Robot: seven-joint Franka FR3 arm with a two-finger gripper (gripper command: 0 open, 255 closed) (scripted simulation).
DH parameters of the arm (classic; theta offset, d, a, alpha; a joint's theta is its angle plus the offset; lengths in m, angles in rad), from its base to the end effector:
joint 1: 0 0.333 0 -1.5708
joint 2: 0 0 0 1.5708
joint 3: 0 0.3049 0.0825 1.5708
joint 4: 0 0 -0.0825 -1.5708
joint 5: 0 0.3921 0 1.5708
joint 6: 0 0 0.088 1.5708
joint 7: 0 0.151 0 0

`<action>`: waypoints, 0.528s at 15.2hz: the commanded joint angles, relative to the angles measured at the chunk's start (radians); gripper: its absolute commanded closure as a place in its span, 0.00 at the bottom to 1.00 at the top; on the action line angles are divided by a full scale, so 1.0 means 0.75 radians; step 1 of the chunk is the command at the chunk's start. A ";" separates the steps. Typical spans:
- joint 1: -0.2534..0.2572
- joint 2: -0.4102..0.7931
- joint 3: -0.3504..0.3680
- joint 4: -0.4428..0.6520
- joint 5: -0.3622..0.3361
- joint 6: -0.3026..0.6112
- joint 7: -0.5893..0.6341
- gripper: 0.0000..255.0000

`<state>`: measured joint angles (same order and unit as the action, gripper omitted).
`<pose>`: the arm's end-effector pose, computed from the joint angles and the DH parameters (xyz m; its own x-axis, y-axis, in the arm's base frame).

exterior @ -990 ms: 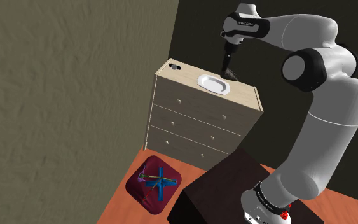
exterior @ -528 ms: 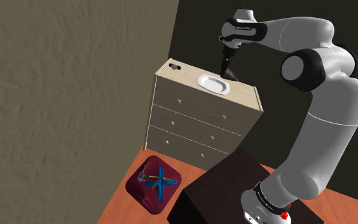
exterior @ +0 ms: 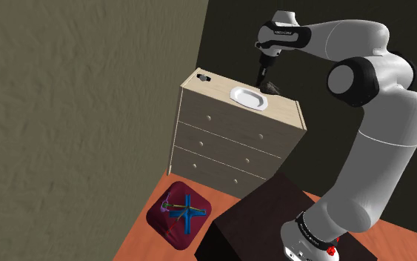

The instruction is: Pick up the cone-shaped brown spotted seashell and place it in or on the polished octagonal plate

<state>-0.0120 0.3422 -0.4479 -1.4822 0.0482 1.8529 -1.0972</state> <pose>0.6159 -0.2631 0.4448 0.7949 0.6037 -0.0600 0.6066 -0.7888 0.0993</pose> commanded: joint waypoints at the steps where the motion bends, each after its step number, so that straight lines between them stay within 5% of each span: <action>1: 0.000 0.000 0.000 0.000 0.000 0.000 0.000 1.00; 6: 0.000 0.000 0.000 0.000 0.000 0.000 0.000 1.00; 7: 0.000 0.000 0.000 0.000 0.000 0.000 0.000 0.00; 8: -0.020 -0.042 -0.003 -0.040 0.017 0.017 -0.058 0.00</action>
<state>-0.0179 0.3244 -0.4488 -1.5022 0.0530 1.8616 -1.1158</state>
